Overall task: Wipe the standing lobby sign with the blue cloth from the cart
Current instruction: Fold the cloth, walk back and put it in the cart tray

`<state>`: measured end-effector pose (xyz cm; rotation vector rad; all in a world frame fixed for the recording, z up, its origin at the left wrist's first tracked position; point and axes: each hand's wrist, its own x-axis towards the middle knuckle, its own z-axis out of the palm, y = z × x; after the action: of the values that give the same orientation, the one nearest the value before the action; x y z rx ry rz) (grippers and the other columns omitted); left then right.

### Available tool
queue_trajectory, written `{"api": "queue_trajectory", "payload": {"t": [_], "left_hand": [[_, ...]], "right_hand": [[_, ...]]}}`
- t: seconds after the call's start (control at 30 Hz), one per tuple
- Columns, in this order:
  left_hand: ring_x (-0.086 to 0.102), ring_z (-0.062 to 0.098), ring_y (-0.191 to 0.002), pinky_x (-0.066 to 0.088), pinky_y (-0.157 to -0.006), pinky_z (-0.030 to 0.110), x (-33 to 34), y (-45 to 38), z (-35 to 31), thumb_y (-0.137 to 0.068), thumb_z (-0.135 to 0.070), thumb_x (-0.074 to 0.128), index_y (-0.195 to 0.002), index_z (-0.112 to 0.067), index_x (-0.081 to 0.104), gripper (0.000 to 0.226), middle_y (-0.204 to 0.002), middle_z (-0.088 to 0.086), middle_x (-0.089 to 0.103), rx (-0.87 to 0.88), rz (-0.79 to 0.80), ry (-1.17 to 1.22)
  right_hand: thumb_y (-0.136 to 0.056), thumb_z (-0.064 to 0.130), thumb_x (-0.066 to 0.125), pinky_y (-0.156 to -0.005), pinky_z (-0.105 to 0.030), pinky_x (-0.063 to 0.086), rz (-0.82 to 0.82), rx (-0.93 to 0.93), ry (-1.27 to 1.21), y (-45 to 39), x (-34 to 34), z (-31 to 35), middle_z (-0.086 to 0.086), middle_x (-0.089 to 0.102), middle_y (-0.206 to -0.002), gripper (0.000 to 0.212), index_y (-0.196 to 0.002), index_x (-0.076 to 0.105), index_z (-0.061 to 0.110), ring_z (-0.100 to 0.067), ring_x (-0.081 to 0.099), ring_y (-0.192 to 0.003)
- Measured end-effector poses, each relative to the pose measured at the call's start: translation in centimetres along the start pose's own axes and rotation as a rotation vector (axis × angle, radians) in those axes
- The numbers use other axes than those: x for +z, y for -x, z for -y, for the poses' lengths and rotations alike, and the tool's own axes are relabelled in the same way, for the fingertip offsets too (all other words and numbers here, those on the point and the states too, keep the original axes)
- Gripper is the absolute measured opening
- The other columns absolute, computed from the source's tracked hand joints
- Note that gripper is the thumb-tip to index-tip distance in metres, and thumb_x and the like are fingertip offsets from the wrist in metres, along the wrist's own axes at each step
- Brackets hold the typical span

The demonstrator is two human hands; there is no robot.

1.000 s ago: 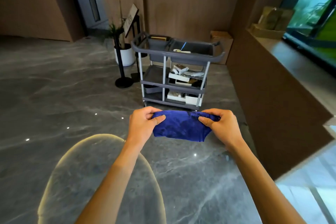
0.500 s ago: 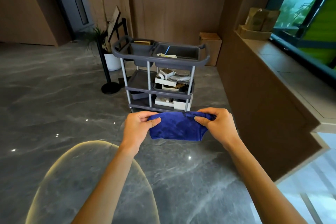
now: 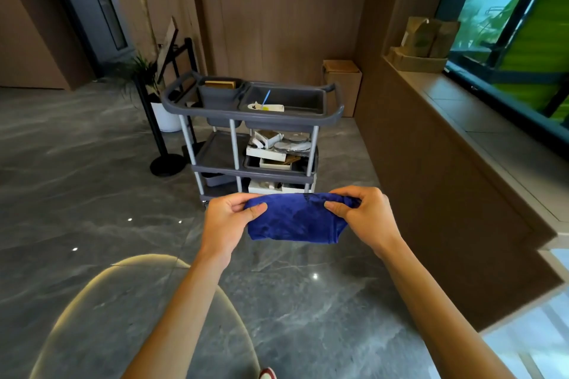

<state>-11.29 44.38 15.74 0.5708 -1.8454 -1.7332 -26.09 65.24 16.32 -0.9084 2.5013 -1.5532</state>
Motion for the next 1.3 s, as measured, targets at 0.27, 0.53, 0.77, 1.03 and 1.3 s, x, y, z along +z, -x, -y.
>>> {"api": "queue_trajectory", "payload": {"t": [0.27,0.53,0.77,1.03,1.3], "left_hand": [[0.077,0.014,-0.080,0.057,-0.066,0.016,1.4,-12.7,1.0,-0.080,0.004,0.077,-0.084,-0.024,0.078,0.028,-0.083,-0.002,0.080,-0.003,0.068,0.030],[0.077,0.012,-0.082,0.060,-0.069,0.020,2.8,-21.8,2.5,-0.080,0.003,0.077,-0.088,-0.024,0.078,0.028,-0.086,-0.003,0.080,-0.013,0.109,0.026],[0.076,0.012,-0.084,0.059,-0.067,0.019,5.1,-29.2,4.1,-0.081,0.004,0.076,-0.088,-0.027,0.078,0.032,-0.087,-0.003,0.080,-0.044,0.111,0.031],[0.076,0.011,-0.084,0.059,-0.069,0.019,11.5,-38.5,4.7,-0.082,0.005,0.075,-0.089,-0.024,0.078,0.030,-0.086,-0.005,0.080,-0.012,0.116,0.009],[0.075,0.005,-0.078,0.056,-0.060,0.016,18.6,-47.0,4.0,-0.083,0.005,0.074,-0.083,-0.028,0.077,0.033,-0.081,-0.010,0.079,-0.004,0.081,-0.027]], "right_hand": [[-0.085,0.019,0.080,-0.064,-0.012,0.054,-0.045,0.023,0.031,-10.6,1.1,-1.4,0.022,0.074,-0.078,0.015,-0.090,0.079,0.032,0.004,0.069,-0.080],[-0.085,0.015,0.078,-0.062,-0.010,0.052,-0.071,0.051,0.032,-18.2,2.3,-3.2,0.021,0.075,-0.078,0.017,-0.090,0.079,0.031,0.004,0.069,-0.078],[-0.087,0.017,0.077,-0.065,-0.015,0.056,-0.062,0.098,0.061,-25.3,2.7,-6.2,0.013,0.076,-0.080,0.012,-0.094,0.080,0.027,0.002,0.069,-0.078],[-0.088,0.018,0.076,-0.068,-0.021,0.059,-0.080,0.085,0.065,-35.2,-0.2,-11.0,0.013,0.076,-0.079,0.011,-0.092,0.080,0.027,-0.002,0.070,-0.079],[-0.087,0.019,0.076,-0.067,-0.012,0.053,-0.071,0.047,0.042,-45.1,-4.4,-15.4,0.021,0.075,-0.080,0.013,-0.092,0.079,0.031,0.004,0.068,-0.081]]}}
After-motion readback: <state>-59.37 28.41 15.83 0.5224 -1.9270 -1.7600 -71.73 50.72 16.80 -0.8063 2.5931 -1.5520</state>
